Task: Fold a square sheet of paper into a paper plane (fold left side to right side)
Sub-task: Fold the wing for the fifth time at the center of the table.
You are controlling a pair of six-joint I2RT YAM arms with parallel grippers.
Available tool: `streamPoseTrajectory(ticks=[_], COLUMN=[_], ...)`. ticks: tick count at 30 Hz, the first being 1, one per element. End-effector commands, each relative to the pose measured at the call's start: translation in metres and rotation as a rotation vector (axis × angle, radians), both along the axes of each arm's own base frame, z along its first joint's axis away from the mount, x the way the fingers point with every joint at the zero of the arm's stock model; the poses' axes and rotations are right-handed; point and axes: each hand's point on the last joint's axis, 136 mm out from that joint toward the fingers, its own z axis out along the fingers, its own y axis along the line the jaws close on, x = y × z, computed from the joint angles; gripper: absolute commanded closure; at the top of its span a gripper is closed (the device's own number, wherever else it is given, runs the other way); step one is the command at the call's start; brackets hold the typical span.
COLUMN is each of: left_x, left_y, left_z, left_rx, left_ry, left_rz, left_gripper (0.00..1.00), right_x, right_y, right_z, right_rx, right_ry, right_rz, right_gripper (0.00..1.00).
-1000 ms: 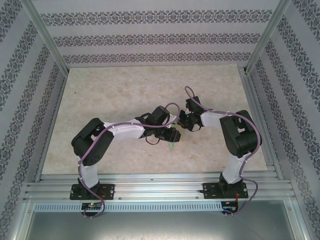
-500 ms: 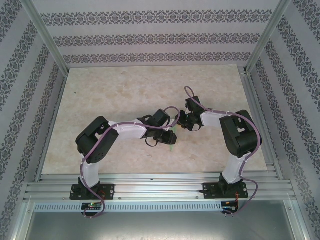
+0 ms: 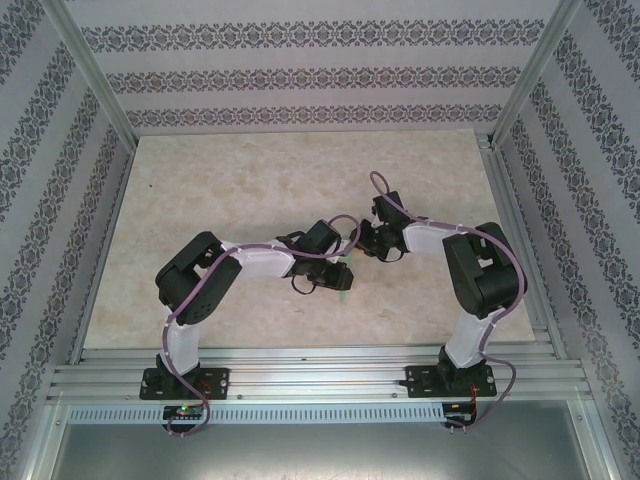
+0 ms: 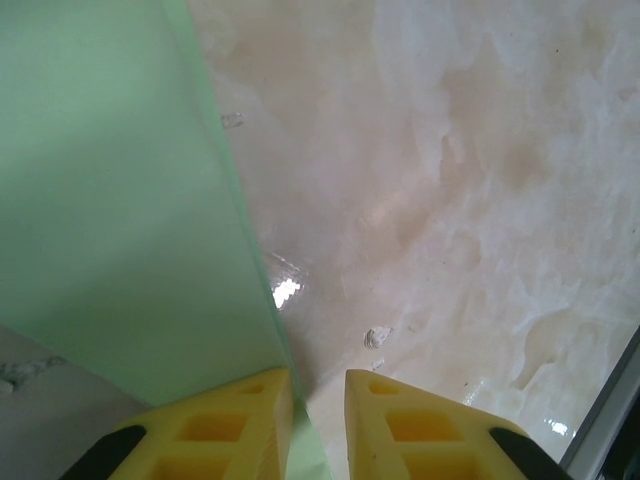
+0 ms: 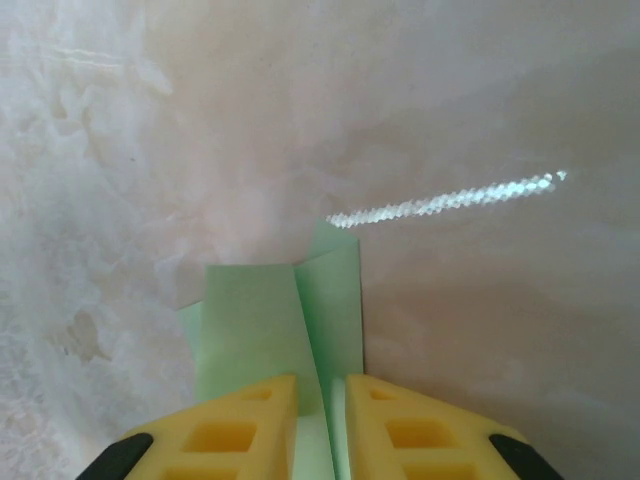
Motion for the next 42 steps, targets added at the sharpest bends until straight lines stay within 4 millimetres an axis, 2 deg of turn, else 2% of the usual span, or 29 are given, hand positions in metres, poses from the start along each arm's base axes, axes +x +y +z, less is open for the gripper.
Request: streamPoseTrajectory(ticks=[1, 4, 9, 12, 19, 24, 29, 35, 42], left_x=[-0.013, -0.016, -0.018, -0.018, -0.019, -0.019, -0.021, -0.024, -0.025], left_y=[0.016, 0.018, 0.021, 0.020, 0.018, 0.018, 0.020, 0.022, 0.022], left_z=[-0.036, -0.040, -0.043, -0.043, -0.043, -0.042, -0.044, -0.046, -0.045], left_rx=[0.081, 0.092, 0.106, 0.108, 0.108, 0.111, 0.120, 0.127, 0.123], left_ry=[0.046, 0.053, 0.059, 0.057, 0.053, 0.051, 0.056, 0.062, 0.065], left_rz=[-0.009, -0.012, -0.013, -0.011, -0.017, -0.017, -0.018, -0.022, -0.023], left_gripper=[0.77, 0.77, 0.78, 0.78, 0.78, 0.78, 0.78, 0.79, 0.79], right_x=[0.000, -0.009, -0.028, -0.036, -0.038, -0.041, -0.033, -0.016, 0.014], right_y=[-0.004, -0.005, 0.008, 0.019, 0.032, 0.033, 0.017, -0.006, -0.016], right_z=[0.034, 0.042, 0.032, 0.022, 0.004, -0.015, -0.028, -0.030, -0.028], right_rx=[0.035, 0.060, 0.140, 0.161, 0.171, 0.140, 0.003, -0.178, -0.195], right_ry=[-0.079, -0.090, -0.055, -0.028, 0.016, 0.054, 0.031, -0.023, -0.069], right_rz=[0.022, 0.023, 0.010, 0.018, 0.019, 0.010, 0.028, 0.056, 0.034], right_gripper=[0.79, 0.81, 0.90, 0.91, 0.91, 0.91, 0.91, 0.91, 0.91])
